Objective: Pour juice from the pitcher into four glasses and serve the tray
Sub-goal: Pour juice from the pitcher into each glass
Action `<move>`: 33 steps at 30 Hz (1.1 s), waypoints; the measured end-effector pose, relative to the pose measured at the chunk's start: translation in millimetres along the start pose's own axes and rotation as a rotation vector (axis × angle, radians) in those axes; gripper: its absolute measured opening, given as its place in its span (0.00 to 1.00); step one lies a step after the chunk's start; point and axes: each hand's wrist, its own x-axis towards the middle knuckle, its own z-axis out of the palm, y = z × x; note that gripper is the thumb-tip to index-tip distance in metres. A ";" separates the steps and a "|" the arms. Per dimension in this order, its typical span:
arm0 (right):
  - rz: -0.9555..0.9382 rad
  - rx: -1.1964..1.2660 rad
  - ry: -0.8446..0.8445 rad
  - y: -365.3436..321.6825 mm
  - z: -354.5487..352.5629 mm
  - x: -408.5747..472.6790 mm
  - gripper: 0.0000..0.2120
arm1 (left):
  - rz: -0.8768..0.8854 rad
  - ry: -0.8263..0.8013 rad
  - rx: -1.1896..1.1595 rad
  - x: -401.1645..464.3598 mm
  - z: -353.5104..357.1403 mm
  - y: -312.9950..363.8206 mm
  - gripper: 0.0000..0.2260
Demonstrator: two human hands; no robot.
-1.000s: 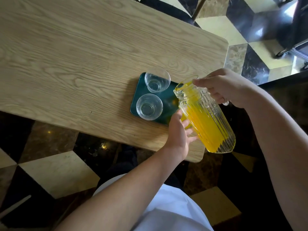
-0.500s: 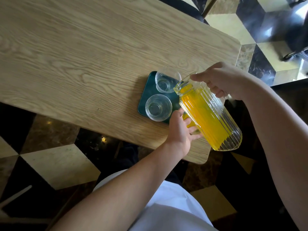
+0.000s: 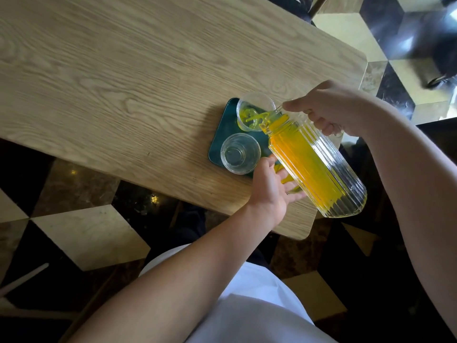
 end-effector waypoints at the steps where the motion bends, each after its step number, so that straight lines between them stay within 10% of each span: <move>1: 0.000 -0.002 -0.002 -0.9 -0.3 0.2 0.25 | -0.001 -0.001 -0.002 -0.3 0.1 0.4 0.25; 33: 0.030 -0.067 -0.014 -9.5 0.9 5.9 0.23 | -0.016 -0.068 -0.047 -4.0 -0.2 1.2 0.25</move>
